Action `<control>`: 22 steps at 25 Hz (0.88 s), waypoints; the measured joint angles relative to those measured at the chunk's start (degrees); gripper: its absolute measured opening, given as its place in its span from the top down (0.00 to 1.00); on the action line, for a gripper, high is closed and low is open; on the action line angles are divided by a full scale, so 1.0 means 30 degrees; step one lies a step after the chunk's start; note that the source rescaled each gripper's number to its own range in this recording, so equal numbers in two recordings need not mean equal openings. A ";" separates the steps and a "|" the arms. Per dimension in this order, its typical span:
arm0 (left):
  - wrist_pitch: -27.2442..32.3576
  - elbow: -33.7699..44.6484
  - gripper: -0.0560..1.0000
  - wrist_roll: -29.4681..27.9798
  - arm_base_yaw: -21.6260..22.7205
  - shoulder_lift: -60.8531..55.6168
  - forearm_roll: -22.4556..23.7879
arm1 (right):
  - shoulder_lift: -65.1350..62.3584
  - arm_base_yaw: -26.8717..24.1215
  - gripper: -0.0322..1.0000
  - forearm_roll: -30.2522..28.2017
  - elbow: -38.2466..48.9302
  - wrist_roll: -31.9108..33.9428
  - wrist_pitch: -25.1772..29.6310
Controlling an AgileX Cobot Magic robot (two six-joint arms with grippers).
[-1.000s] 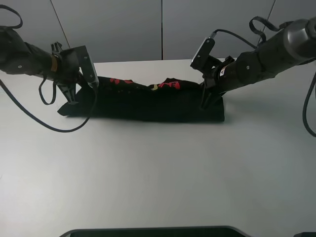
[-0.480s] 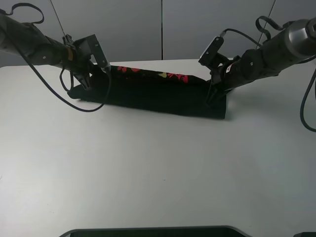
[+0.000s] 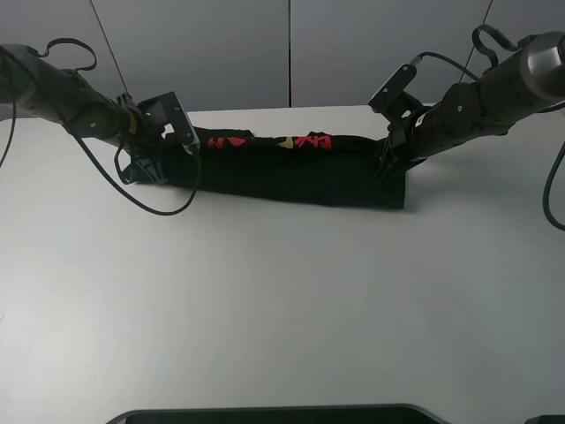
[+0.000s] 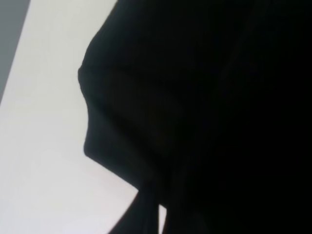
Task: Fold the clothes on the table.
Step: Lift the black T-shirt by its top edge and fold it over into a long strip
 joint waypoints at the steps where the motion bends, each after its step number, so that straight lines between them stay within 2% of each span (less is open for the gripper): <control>1: -0.0111 0.0000 0.69 -0.0080 0.0000 0.0000 -0.0050 | 0.0000 0.0000 0.33 0.0000 0.0000 0.0035 0.0000; 5: -0.0111 0.0000 0.48 -0.0201 -0.0172 -0.0166 -0.0126 | -0.0350 0.0000 0.33 0.0219 0.0000 0.0068 0.0001; 8: 0.0228 0.0000 0.36 -0.0243 -0.0773 -0.0691 -0.0126 | -0.1459 0.0000 0.33 0.1550 0.0000 0.0068 0.0412; 11: 0.0701 0.0033 0.29 -0.0541 -0.1585 -0.1707 -0.0169 | -0.3096 -0.0010 0.31 0.3142 0.0000 0.0068 0.1878; 14: 0.1653 0.0033 0.26 -0.1462 -0.2167 -0.2822 -0.0169 | -0.4735 -0.0042 0.24 0.4111 0.0000 0.1039 0.3796; 17: 0.3486 0.0033 0.26 -0.2766 -0.2385 -0.3591 -0.0169 | -0.5969 -0.0211 0.18 0.4501 0.0000 0.3456 0.5766; 22: 0.6153 0.0033 0.26 -0.3217 -0.2400 -0.3928 -0.0073 | -0.6134 -0.0816 0.16 0.4502 0.0000 0.7341 0.7650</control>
